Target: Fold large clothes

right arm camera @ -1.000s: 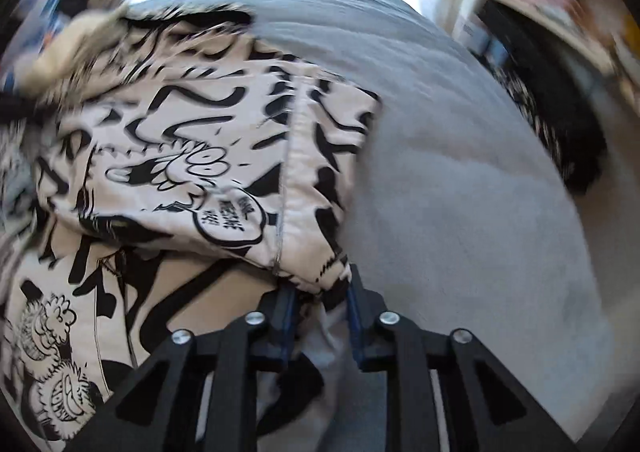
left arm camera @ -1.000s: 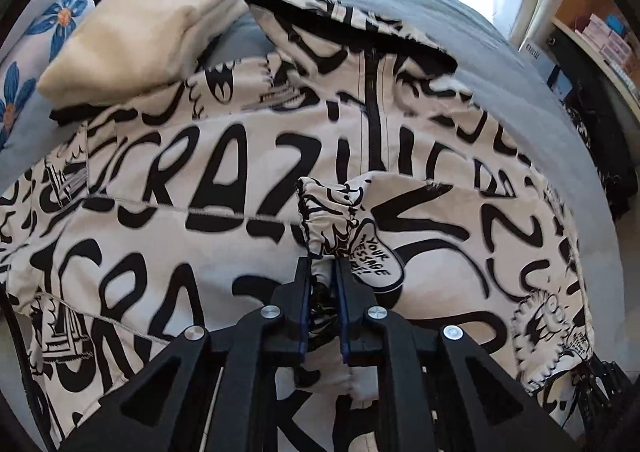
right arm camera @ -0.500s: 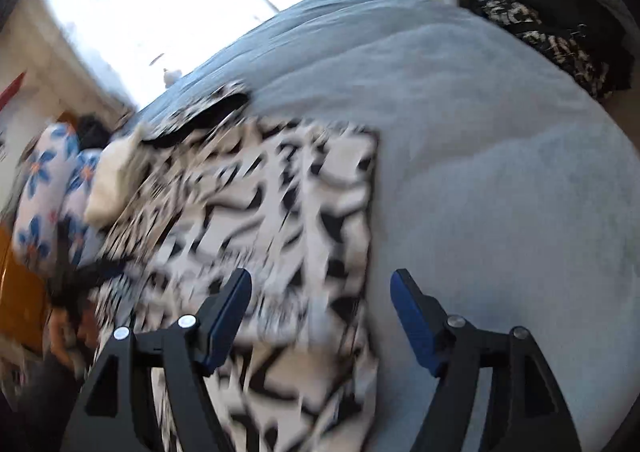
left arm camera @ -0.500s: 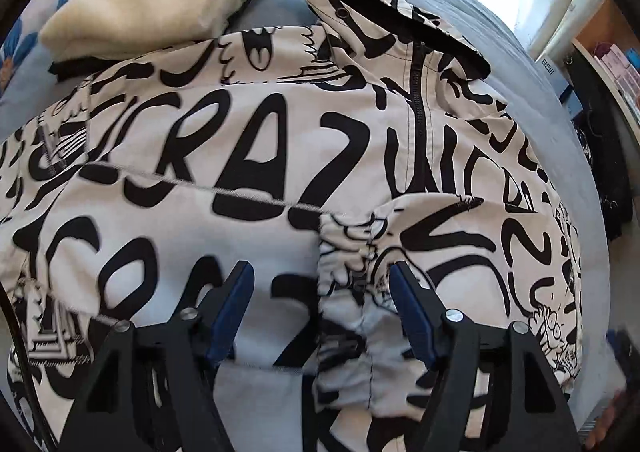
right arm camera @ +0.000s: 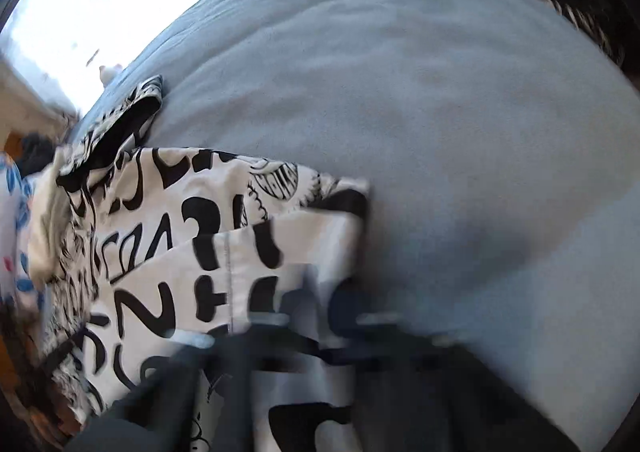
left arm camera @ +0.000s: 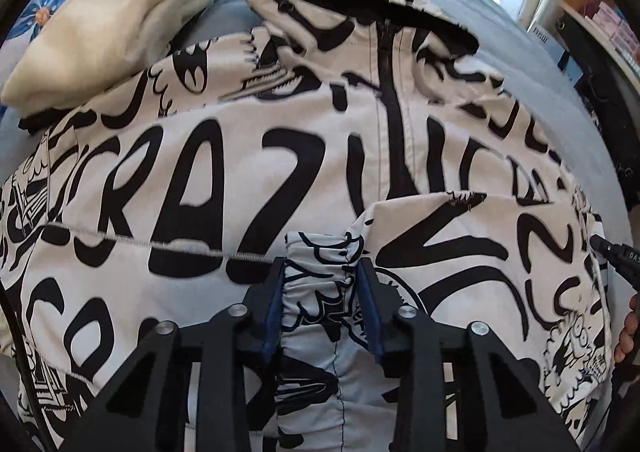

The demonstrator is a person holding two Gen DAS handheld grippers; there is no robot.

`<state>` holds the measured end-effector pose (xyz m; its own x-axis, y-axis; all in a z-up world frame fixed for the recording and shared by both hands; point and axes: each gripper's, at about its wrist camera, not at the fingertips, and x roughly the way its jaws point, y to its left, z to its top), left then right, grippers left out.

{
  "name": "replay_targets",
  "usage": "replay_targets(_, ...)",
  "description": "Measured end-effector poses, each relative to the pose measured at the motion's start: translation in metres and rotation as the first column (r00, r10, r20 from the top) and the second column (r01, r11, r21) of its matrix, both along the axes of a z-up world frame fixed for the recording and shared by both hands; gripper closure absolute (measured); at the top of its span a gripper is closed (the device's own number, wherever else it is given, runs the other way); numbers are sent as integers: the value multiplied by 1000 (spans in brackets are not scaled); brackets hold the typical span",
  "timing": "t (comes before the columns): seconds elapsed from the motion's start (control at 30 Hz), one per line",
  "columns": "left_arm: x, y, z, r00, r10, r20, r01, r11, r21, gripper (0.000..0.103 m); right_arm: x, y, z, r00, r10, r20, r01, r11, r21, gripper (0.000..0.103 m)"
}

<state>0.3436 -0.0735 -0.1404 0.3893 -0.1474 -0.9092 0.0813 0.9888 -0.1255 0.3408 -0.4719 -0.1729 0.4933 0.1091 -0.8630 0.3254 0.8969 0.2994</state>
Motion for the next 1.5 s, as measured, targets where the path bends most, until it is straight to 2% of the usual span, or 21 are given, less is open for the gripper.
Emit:
replay_targets(0.13,1,-4,-8,1000,-19,20,18,1000,18,70,1,-5,-16,1000,-12,-21,12,1000,-6,100)
replay_targets(0.2,-4,-9,-8,998,-46,48,43,997,66,69,-1,-2,-11,999,-15,-36,14,999,-34,100)
replay_targets(0.27,-7,-11,-3,996,-72,60,66,992,107,69,-4,1,2,999,-14,-47,12,998,-59,95)
replay_targets(0.33,-12,-8,6,991,-97,91,85,988,127,69,-16,5,17,1000,-8,-20,7,997,-70,95)
replay_targets(0.43,-23,4,26,982,-106,158,83,985,150,69,-47,11,48,997,1,82,7,996,-89,95)
replay_targets(0.5,-29,13,38,975,-105,196,80,988,133,69,-70,21,65,989,-5,151,28,988,-150,95)
replay_targets(0.57,-37,22,50,976,-93,198,76,993,92,69,-85,34,74,980,37,195,-4,986,-164,95)
replay_targets(0.63,-44,24,59,983,-94,155,90,995,34,69,-97,51,77,979,119,163,-96,985,-143,93)
replay_targets(0.73,-65,14,65,983,-139,123,144,989,-35,69,-103,82,70,979,193,70,-188,980,-67,75)
replay_targets(0.83,-91,-24,64,967,-225,118,233,971,-60,68,-104,119,65,966,253,56,-250,966,-61,74)
replay_targets(0.9,-102,-47,56,958,-266,104,274,959,-75,57,-100,142,60,959,279,44,-274,957,-99,74)
replay_targets(0.97,-111,-72,43,954,-288,83,294,953,-68,50,-103,158,53,954,298,36,-294,952,-84,74)
replay_targets(1.03,-115,-87,27,956,-290,46,293,955,-55,50,-97,169,35,948,319,7,-319,947,-32,74)
replay_targets(1.07,-114,-92,16,959,-282,29,282,959,-19,50,-100,171,28,947,320,-13,-321,946,-47,74)
replay_targets(1.13,-112,-95,2,960,-279,20,277,959,60,50,-102,172,16,951,305,-58,-310,940,-141,74)
replay_targets(1.23,-108,-89,0,962,-271,31,267,959,98,50,-117,142,10,975,209,-70,-221,929,-298,74)
replay_targets(1.27,-106,-84,0,966,-258,30,252,960,122,50,-122,126,9,982,180,-59,-189,935,-301,80)
replay_targets(1.3,-103,-79,-1,969,-244,25,239,963,125,50,-128,109,9,983,183,-27,-184,958,-221,84)
replay_targets(1.37,-97,-64,-2,974,-228,15,226,971,72,50,-134,89,7,986,167,-8,-167,979,-120,97)
replay_targets(1.43,-96,-56,-1,976,-218,14,217,975,52,50,-135,84,8,987,157,-18,-158,982,-101,100)
replay_targets(1.5,-97,-53,0,978,-210,16,209,977,50,50,-134,88,9,989,145,-33,-148,981,-128,100)
